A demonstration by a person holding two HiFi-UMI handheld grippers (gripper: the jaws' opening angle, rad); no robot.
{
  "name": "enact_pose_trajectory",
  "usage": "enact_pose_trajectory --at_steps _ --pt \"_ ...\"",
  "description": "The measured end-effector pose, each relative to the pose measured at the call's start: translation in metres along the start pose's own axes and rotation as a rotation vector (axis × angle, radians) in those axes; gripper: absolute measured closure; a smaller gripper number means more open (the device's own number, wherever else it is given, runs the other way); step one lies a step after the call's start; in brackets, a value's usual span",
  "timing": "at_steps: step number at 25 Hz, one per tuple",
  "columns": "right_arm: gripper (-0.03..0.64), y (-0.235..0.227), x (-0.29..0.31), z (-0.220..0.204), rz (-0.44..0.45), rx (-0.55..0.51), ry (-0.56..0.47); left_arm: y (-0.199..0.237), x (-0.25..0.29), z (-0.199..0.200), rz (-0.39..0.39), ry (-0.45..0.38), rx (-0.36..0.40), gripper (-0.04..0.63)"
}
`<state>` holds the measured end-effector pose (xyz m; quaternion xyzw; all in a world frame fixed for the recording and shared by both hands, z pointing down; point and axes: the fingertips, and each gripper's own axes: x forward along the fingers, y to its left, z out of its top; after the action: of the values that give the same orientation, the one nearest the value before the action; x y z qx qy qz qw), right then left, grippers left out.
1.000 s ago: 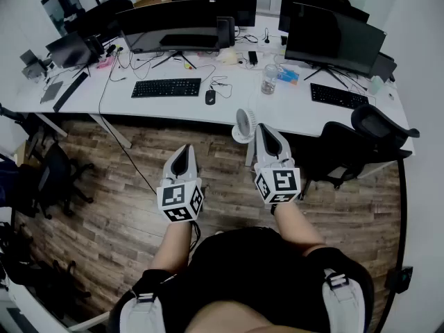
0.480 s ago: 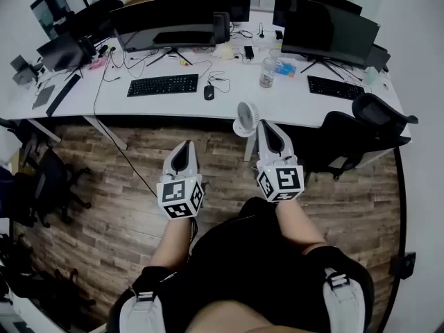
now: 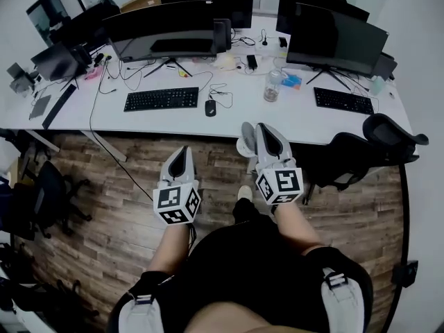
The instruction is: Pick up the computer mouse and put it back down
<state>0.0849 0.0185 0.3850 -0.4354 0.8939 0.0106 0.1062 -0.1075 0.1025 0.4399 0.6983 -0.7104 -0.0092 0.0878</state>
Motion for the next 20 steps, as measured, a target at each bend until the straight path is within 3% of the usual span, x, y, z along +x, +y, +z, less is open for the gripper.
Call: enact_pose_trajectory --at_steps 10,20 --pt "0.620 -0.067 0.163 -0.012 0.023 -0.001 0.011 0.040 0.164 0.030 0.033 0.034 0.031 0.540" --pt "0.620 -0.119 0.244 -0.052 0.010 0.005 0.101 0.064 0.264 -0.009 0.068 0.164 0.001 0.540"
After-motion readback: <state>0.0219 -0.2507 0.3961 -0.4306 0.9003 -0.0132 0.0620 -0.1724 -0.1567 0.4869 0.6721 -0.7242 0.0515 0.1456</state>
